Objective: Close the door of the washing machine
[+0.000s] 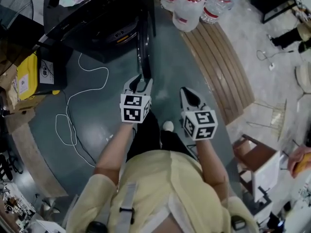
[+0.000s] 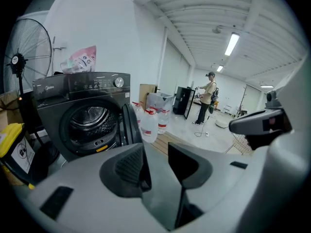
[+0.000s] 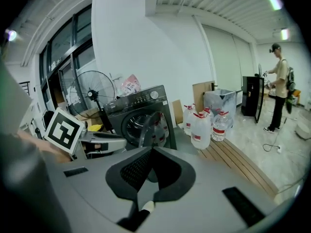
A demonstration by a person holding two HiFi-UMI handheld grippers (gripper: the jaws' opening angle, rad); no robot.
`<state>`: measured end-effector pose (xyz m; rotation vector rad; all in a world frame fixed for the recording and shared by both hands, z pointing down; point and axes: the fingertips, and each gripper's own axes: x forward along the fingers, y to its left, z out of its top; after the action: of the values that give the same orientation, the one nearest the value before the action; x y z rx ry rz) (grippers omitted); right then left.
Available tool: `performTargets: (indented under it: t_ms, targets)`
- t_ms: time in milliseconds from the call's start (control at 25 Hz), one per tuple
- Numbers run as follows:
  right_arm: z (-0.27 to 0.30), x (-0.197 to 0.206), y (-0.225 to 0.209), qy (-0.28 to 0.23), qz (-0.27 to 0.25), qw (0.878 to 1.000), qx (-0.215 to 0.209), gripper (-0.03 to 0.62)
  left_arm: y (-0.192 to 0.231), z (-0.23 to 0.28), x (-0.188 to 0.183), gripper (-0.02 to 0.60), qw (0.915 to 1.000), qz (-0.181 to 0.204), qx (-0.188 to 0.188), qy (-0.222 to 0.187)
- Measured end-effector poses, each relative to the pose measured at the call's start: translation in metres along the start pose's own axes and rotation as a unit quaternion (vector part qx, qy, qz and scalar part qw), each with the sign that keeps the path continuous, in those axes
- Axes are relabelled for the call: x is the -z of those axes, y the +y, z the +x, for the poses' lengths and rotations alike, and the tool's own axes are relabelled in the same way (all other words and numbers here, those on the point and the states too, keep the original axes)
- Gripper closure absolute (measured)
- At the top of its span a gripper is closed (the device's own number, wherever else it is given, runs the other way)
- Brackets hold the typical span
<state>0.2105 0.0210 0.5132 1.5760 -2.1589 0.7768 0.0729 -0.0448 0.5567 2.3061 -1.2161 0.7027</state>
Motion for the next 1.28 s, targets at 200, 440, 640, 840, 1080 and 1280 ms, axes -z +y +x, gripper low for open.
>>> performTargets:
  t_ms: [200, 440, 640, 840, 1080, 1280]
  targets:
    - [0.021, 0.004, -0.006, 0.017, 0.018, 1.0, 0.015, 0.588, 0.016, 0.033, 0.003, 0.436, 0.9997, 0.006, 0.005, 0.022]
    - [0.047, 0.008, -0.009, 0.035, 0.034, 0.999, 0.025, 0.588, 0.034, 0.06, 0.001, 0.436, 0.9989, 0.005, 0.013, 0.045]
    - [0.062, 0.008, -0.013, 0.045, 0.039, 0.998, 0.033, 0.588, 0.044, 0.08, 0.0, 0.436, 0.9983, 0.006, 0.018, 0.056]
    - [0.069, 0.007, -0.015, 0.053, 0.042, 0.997, 0.039, 0.588, 0.05, 0.096, -0.008, 0.436, 0.9978, 0.004, 0.018, 0.063]
    - [0.074, 0.009, -0.009, 0.058, 0.046, 0.996, 0.04, 0.588, 0.054, 0.109, -0.01, 0.436, 0.9974, -0.001, 0.018, 0.071]
    - [0.078, 0.009, -0.005, 0.061, 0.045, 0.996, 0.043, 0.588, 0.058, 0.111, -0.01, 0.437, 0.9968, 0.004, 0.019, 0.078]
